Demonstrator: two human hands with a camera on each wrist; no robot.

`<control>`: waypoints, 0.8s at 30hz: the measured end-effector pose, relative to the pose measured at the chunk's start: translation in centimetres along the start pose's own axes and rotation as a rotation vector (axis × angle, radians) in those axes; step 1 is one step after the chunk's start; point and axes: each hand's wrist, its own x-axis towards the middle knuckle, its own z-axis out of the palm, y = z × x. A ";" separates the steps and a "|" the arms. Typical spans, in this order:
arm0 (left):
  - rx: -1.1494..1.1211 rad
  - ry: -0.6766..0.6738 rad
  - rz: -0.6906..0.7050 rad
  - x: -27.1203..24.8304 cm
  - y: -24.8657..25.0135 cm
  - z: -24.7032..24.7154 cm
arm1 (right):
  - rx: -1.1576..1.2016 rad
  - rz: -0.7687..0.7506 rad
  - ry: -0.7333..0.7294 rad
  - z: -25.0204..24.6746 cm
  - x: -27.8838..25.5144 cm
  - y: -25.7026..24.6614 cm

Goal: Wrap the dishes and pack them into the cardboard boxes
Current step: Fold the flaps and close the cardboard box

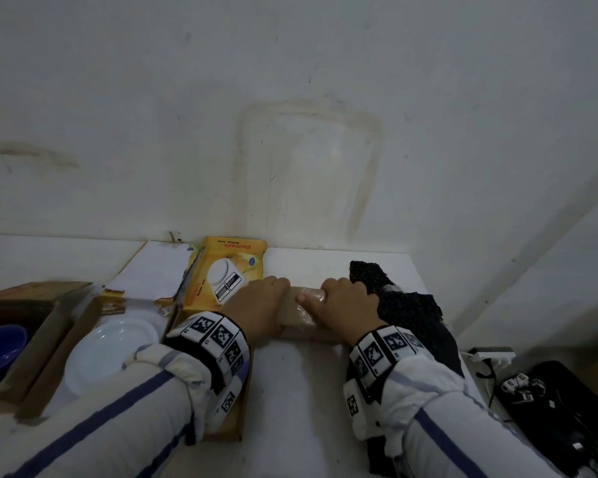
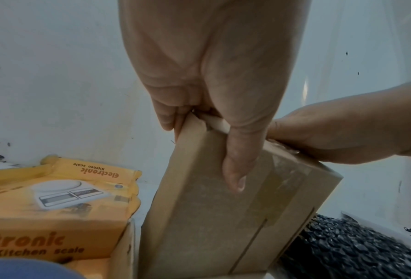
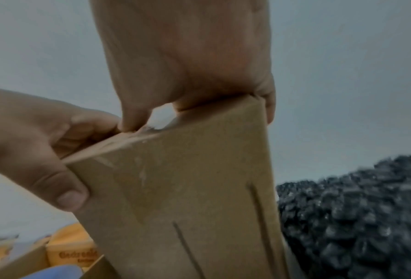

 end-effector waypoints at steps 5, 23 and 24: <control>0.009 0.003 -0.003 0.0 0.0 0.3 | -0.040 -0.049 -0.123 -0.9 0.1 0.5; -0.008 0.005 -0.031 0.1 -0.1 0.9 | 0.070 -0.135 -0.027 -0.3 0.1 1.5; -0.007 0.007 -0.032 0.0 -0.2 0.9 | 0.071 -0.138 -0.012 -0.2 0.1 1.5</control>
